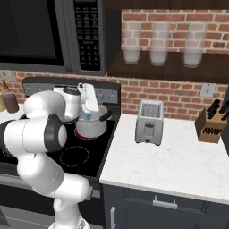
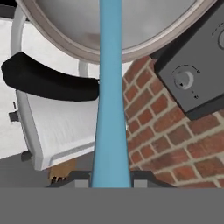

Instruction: Put the avocado and squash in the pot. Retrieve the spatula and lightly stir the vegetables in the pot.

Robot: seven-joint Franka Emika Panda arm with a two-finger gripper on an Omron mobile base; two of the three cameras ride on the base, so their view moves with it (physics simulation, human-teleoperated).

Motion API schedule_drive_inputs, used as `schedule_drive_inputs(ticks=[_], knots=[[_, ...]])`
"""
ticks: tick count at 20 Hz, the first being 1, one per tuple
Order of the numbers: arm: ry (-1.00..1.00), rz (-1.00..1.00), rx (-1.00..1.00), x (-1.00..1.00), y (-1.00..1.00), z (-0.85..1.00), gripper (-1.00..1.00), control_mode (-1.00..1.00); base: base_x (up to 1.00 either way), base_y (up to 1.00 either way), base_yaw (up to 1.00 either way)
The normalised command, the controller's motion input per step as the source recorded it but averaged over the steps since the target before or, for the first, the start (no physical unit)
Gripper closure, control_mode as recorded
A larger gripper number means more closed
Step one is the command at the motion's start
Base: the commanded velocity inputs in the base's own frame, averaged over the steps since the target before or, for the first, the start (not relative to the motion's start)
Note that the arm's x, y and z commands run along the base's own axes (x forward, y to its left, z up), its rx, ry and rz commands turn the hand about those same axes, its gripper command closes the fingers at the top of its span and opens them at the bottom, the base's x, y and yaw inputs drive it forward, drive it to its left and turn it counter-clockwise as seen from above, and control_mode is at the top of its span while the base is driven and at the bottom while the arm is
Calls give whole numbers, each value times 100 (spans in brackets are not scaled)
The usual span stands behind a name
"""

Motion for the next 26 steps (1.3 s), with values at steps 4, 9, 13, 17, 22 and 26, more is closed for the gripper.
schedule_drive_inputs(ticks=[4, 9, 13, 17, 22, 26], knots=[[1, 0, -15, 0, 1, -16, 100, -100, 0, 0, 0], [2, 0, -17, 0, 2, -17, 100, -100, 0, 0, 0], [6, 1, -12, 5, 13, -7, 100, -100, 0, 0, 0], [6, 0, -10, 8, 12, -8, 100, -100, 0, 0, 0], [7, 0, -12, 3, 11, -9, 100, -100, 0, 0, 0], [2, 0, -10, 0, 13, -14, 100, -100, 0, 0, 0]])
